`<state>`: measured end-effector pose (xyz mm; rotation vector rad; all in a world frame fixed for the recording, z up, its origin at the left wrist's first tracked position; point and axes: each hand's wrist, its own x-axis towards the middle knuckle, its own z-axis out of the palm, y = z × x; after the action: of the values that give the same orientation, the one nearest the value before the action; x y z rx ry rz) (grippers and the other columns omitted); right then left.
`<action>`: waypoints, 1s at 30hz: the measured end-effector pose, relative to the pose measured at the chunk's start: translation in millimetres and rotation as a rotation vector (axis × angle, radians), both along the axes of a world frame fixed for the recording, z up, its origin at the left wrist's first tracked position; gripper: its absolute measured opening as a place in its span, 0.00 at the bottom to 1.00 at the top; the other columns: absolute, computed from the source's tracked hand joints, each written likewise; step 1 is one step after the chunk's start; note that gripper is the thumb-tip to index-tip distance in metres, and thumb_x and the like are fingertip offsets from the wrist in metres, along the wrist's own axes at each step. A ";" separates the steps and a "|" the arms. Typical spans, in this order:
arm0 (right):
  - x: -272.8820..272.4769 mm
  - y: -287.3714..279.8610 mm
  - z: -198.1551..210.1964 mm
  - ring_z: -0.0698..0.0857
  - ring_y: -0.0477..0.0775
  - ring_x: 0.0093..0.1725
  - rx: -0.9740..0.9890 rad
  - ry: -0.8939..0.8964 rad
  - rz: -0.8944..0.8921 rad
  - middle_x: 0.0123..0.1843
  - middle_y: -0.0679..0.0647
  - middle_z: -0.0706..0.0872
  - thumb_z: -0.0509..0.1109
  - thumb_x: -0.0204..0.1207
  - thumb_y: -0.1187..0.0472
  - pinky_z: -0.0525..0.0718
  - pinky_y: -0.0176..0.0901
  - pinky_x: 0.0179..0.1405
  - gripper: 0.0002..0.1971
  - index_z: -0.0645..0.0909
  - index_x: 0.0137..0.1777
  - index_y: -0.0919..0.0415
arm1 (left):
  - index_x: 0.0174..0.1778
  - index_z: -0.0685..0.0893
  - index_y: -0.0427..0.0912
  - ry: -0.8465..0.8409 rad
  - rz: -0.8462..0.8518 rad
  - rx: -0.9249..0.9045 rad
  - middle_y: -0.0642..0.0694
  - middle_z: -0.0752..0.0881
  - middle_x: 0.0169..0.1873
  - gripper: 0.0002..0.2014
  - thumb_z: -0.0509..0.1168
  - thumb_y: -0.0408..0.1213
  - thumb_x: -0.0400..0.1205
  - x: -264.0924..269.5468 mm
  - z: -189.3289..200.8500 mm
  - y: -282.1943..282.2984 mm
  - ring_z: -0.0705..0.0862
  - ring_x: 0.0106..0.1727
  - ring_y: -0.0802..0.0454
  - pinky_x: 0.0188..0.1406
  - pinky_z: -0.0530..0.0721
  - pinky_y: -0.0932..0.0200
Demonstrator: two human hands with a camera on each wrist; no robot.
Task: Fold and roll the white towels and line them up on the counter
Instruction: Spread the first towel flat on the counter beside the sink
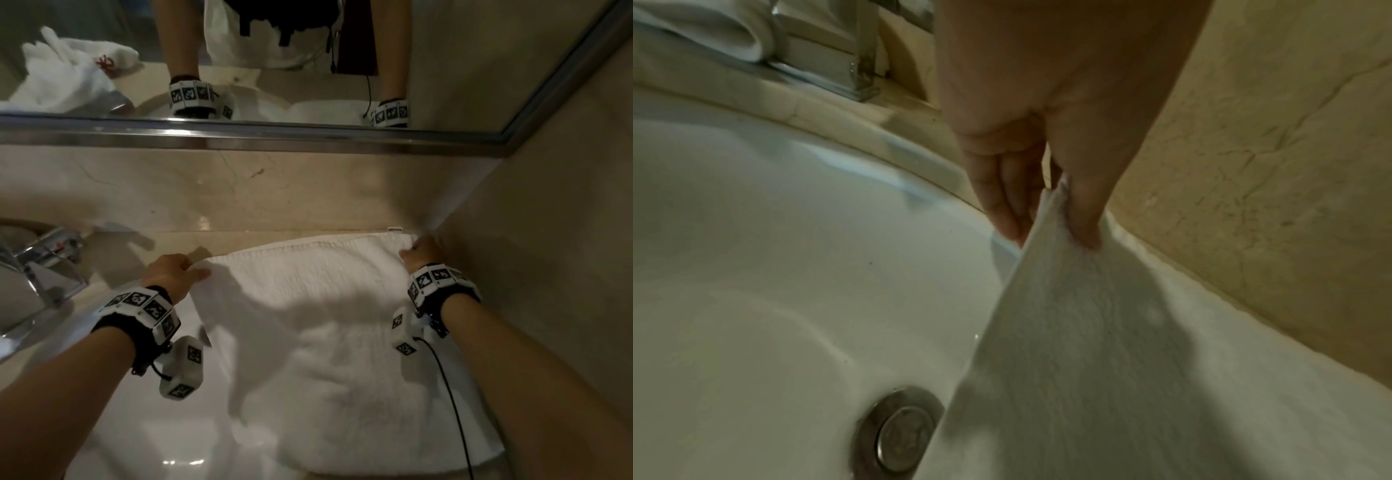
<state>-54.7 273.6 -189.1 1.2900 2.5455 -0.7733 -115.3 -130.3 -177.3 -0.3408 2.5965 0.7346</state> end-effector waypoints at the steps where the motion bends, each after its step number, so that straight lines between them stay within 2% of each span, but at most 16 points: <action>1: -1.4 -2.6 -2.8 0.81 0.66 0.63 -0.014 0.029 -0.014 0.65 0.66 0.81 0.68 0.77 0.56 0.80 0.53 0.62 0.21 0.73 0.66 0.68 | 0.42 0.84 0.35 0.000 -0.001 0.016 0.34 0.87 0.43 0.15 0.72 0.46 0.76 0.2 -0.6 -1.0 0.83 0.45 0.38 0.52 0.80 0.48; 4: -2.3 -5.4 -5.2 0.81 0.68 0.63 -0.032 0.097 -0.070 0.65 0.68 0.81 0.61 0.81 0.58 0.78 0.51 0.60 0.18 0.75 0.65 0.70 | 0.40 0.85 0.39 0.013 -0.001 0.056 0.35 0.87 0.42 0.11 0.73 0.45 0.75 0.7 -2.1 -2.0 0.85 0.49 0.35 0.54 0.82 0.47; 6: -1.5 -2.0 -5.0 0.83 0.68 0.61 -0.061 0.164 -0.113 0.63 0.68 0.83 0.63 0.79 0.59 0.79 0.51 0.56 0.18 0.77 0.64 0.70 | 0.38 0.84 0.41 0.012 -0.002 0.073 0.36 0.86 0.38 0.09 0.74 0.44 0.74 1.3 -3.3 -3.2 0.85 0.49 0.35 0.54 0.81 0.47; 8: -0.2 4.5 -3.0 0.83 0.67 0.59 -0.080 0.204 -0.165 0.62 0.66 0.83 0.64 0.79 0.57 0.79 0.49 0.53 0.19 0.77 0.65 0.68 | 0.35 0.84 0.42 0.005 0.009 0.107 0.37 0.85 0.37 0.09 0.74 0.42 0.73 1.4 -4.2 -5.3 0.85 0.47 0.34 0.53 0.82 0.46; 10: 1.9 10.2 -1.7 0.84 0.67 0.58 -0.061 0.144 -0.142 0.61 0.63 0.84 0.62 0.79 0.52 0.81 0.50 0.55 0.19 0.77 0.64 0.64 | 0.33 0.84 0.42 -0.003 0.031 0.143 0.35 0.86 0.39 0.08 0.75 0.40 0.73 1.0 -5.9 -7.9 0.83 0.43 0.37 0.53 0.82 0.45; 13: 0.2 14.1 0.6 0.85 0.64 0.51 -0.022 0.073 -0.086 0.55 0.63 0.86 0.59 0.80 0.53 0.82 0.49 0.49 0.14 0.81 0.52 0.63 | 0.41 0.87 0.37 -0.013 0.029 0.148 0.35 0.87 0.45 0.07 0.75 0.37 0.73 0.7 -9.0 -9.2 0.83 0.48 0.38 0.58 0.79 0.45; 15: -2.0 10.9 3.8 0.83 0.62 0.48 0.012 0.038 -0.050 0.54 0.64 0.85 0.58 0.82 0.55 0.76 0.45 0.44 0.14 0.78 0.39 0.62 | 0.46 0.88 0.35 0.003 0.037 0.135 0.35 0.87 0.47 0.09 0.75 0.35 0.73 0.2 -11.2 -9.5 0.83 0.53 0.36 0.61 0.79 0.46; 16: -4.4 10.7 3.0 0.83 0.62 0.48 0.024 0.027 -0.039 0.53 0.64 0.85 0.59 0.81 0.56 0.74 0.44 0.43 0.13 0.78 0.39 0.62 | 0.46 0.87 0.34 0.011 0.039 0.128 0.35 0.87 0.47 0.10 0.75 0.34 0.73 0.2 -10.7 -8.7 0.83 0.53 0.36 0.60 0.79 0.47; 17: -5.7 10.2 1.3 0.83 0.62 0.49 -0.010 0.043 -0.061 0.53 0.63 0.84 0.61 0.80 0.57 0.75 0.44 0.44 0.11 0.80 0.45 0.64 | 0.46 0.87 0.33 0.016 0.040 0.116 0.35 0.86 0.46 0.10 0.74 0.34 0.73 0.9 -9.9 -8.1 0.83 0.52 0.37 0.59 0.78 0.47; 19: -5.0 9.3 -0.3 0.84 0.62 0.55 -0.024 0.043 -0.085 0.59 0.62 0.84 0.60 0.80 0.56 0.78 0.45 0.49 0.15 0.79 0.59 0.65 | 0.37 0.84 0.35 0.019 0.028 0.094 0.37 0.83 0.41 0.08 0.74 0.35 0.73 2.8 -6.3 -6.1 0.81 0.48 0.39 0.55 0.78 0.48; 21: -3.7 9.6 1.7 0.82 0.63 0.61 -0.046 0.008 -0.083 0.65 0.62 0.82 0.63 0.77 0.49 0.79 0.49 0.60 0.21 0.77 0.65 0.62 | 0.29 0.76 0.39 0.037 0.015 0.078 0.39 0.80 0.36 0.13 0.74 0.36 0.73 6.6 -3.2 -6.1 0.78 0.42 0.42 0.48 0.76 0.51; 23: -1.8 7.3 11.2 0.77 0.65 0.69 -0.068 -0.063 -0.045 0.72 0.62 0.76 0.63 0.76 0.47 0.75 0.53 0.70 0.27 0.73 0.72 0.61 | 0.27 0.72 0.41 0.062 0.006 0.064 0.42 0.77 0.29 0.17 0.74 0.36 0.74 12.0 1.7 -7.5 0.76 0.38 0.43 0.41 0.72 0.55; 25: 2.5 3.8 22.9 0.70 0.64 0.76 -0.129 -0.082 -0.046 0.77 0.63 0.69 0.56 0.83 0.52 0.69 0.52 0.75 0.25 0.66 0.77 0.65 | 0.27 0.71 0.42 0.100 0.007 0.056 0.45 0.75 0.27 0.17 0.72 0.37 0.75 18.6 9.1 -9.8 0.76 0.38 0.43 0.40 0.70 0.55; 27: 9.2 2.6 37.0 0.65 0.62 0.79 -0.172 -0.063 -0.078 0.80 0.63 0.64 0.50 0.87 0.57 0.64 0.51 0.78 0.24 0.59 0.79 0.67 | 0.31 0.74 0.40 0.147 -0.002 0.016 0.43 0.77 0.30 0.14 0.70 0.38 0.77 25.9 21.6 -11.4 0.76 0.41 0.43 0.41 0.70 0.54; 28: 14.0 -1.4 49.0 0.66 0.62 0.79 -0.170 -0.032 -0.064 0.80 0.64 0.64 0.49 0.87 0.58 0.64 0.50 0.77 0.23 0.59 0.79 0.68 | 0.35 0.75 0.38 0.175 -0.011 -0.010 0.41 0.78 0.33 0.12 0.69 0.39 0.78 31.0 29.9 -11.9 0.76 0.42 0.43 0.42 0.70 0.54; 30: 26.9 -7.8 73.8 0.71 0.64 0.75 -0.170 0.103 -0.052 0.76 0.67 0.71 0.53 0.86 0.61 0.69 0.49 0.71 0.21 0.65 0.76 0.71 | 0.40 0.76 0.36 0.247 -0.026 -0.035 0.39 0.78 0.37 0.11 0.66 0.40 0.81 40.2 50.1 -13.1 0.76 0.43 0.43 0.42 0.69 0.54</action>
<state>-27.9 265.8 -115.3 1.2975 2.4675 -1.0675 -75.0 -143.4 -127.2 -0.2398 2.8424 0.7652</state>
